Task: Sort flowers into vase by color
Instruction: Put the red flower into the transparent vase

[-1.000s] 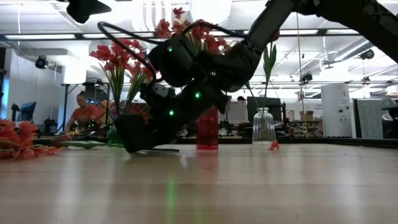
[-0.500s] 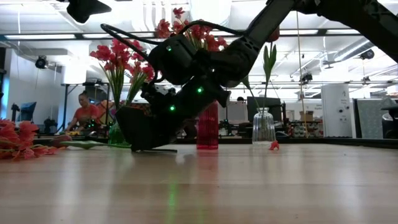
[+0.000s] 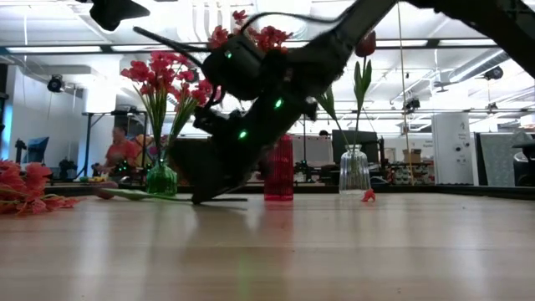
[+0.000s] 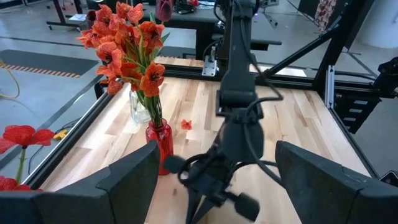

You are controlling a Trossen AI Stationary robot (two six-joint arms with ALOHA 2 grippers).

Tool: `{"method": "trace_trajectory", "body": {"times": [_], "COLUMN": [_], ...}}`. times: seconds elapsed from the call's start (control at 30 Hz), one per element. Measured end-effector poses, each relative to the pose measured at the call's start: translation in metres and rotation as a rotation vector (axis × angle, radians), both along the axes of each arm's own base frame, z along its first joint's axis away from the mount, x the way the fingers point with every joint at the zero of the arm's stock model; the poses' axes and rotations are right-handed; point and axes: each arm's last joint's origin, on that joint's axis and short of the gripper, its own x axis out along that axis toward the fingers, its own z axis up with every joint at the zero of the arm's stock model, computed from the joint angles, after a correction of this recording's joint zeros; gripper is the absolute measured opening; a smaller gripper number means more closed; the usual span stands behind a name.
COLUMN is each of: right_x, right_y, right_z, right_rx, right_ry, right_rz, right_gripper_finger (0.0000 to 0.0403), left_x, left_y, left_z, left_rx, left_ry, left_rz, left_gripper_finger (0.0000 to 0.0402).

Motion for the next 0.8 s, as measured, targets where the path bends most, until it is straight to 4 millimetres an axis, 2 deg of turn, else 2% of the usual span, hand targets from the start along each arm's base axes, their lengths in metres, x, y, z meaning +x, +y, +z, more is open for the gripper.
{"method": "trace_trajectory", "body": {"times": [0.2,0.4,0.6,0.8], "right_x": [-0.022,-0.044,-0.056,-0.059], "right_y": [0.011,0.037,0.058,0.062], "right_z": [0.022,0.038,0.057,0.055], "right_rx": [0.067,0.082,0.073,0.064], "right_ry": [0.207,0.37,0.388,0.394], "right_rz": [0.088,0.155,0.187,0.16], "right_gripper_finger": [0.0012,0.0012,0.0012,0.0013], "left_x": [0.0,0.0,0.0,0.002], "left_y": [0.0,0.0,0.0,0.001], "left_z": [0.0,0.0,0.0,0.003], "left_rx": [0.0,0.0,0.0,0.024], "left_ry": [0.0,0.0,0.001,-0.029], "left_rz": [0.0,0.0,0.0,0.024], "left_gripper_finger": [0.03,0.03,0.03,0.03]}}
